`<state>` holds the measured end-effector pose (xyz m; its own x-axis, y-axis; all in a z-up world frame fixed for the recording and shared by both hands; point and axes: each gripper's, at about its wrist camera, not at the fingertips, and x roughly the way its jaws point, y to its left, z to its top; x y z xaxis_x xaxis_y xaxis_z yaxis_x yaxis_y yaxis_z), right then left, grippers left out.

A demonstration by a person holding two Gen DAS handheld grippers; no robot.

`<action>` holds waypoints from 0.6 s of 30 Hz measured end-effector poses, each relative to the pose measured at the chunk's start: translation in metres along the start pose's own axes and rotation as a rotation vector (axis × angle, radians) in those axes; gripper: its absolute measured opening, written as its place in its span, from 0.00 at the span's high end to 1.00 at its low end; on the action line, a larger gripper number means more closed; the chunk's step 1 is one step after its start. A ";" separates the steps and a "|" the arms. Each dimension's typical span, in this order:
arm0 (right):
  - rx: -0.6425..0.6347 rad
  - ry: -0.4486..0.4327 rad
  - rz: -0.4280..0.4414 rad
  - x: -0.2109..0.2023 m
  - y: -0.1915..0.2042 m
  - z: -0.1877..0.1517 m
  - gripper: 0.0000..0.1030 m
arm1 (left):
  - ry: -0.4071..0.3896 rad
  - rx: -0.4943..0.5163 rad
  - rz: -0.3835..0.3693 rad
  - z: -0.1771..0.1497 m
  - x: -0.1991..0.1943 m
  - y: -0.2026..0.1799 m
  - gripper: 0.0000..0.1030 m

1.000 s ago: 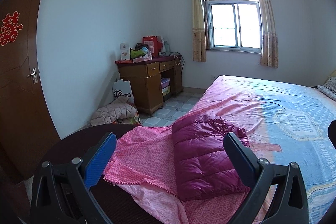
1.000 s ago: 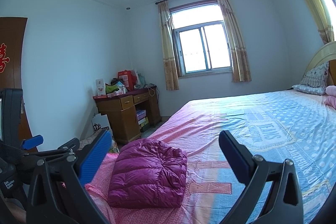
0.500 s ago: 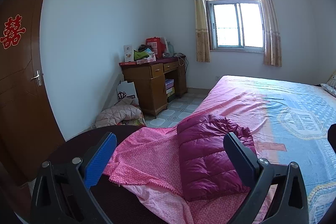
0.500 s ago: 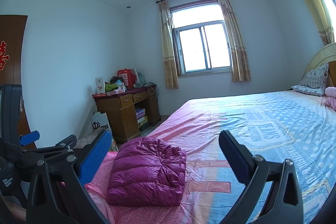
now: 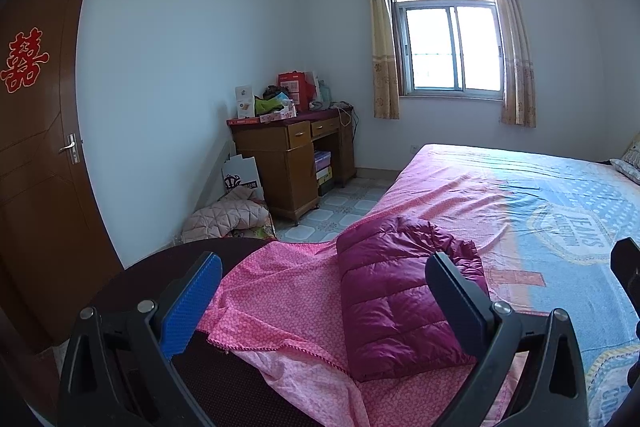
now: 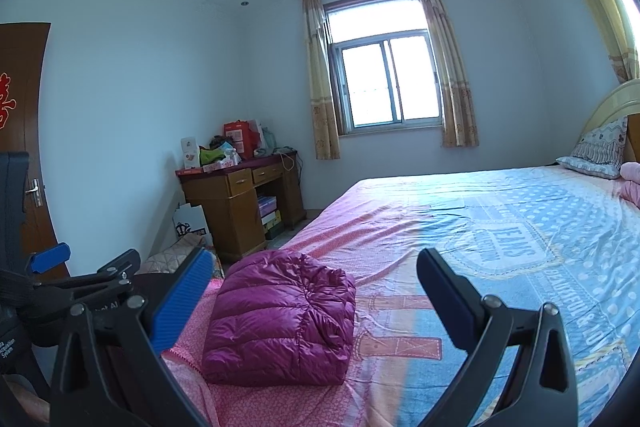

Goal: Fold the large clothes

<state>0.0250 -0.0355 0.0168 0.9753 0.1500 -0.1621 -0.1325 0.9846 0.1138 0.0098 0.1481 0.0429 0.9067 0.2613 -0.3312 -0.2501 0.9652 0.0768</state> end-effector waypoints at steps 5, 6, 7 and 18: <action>0.005 0.000 -0.003 0.000 0.000 -0.001 0.00 | 0.001 0.010 0.006 -0.002 0.000 -0.001 0.01; 0.005 0.001 -0.002 0.000 -0.001 -0.001 0.00 | 0.001 0.011 0.005 -0.002 0.000 -0.002 0.01; 0.005 0.003 -0.002 0.001 -0.001 -0.001 0.00 | 0.003 0.011 0.004 -0.002 0.001 -0.002 0.01; 0.015 0.012 -0.006 0.001 0.004 -0.003 0.00 | 0.015 0.012 0.005 -0.003 0.005 -0.001 0.01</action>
<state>0.0254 -0.0312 0.0142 0.9739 0.1453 -0.1746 -0.1239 0.9841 0.1273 0.0132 0.1487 0.0382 0.9003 0.2663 -0.3444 -0.2508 0.9639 0.0897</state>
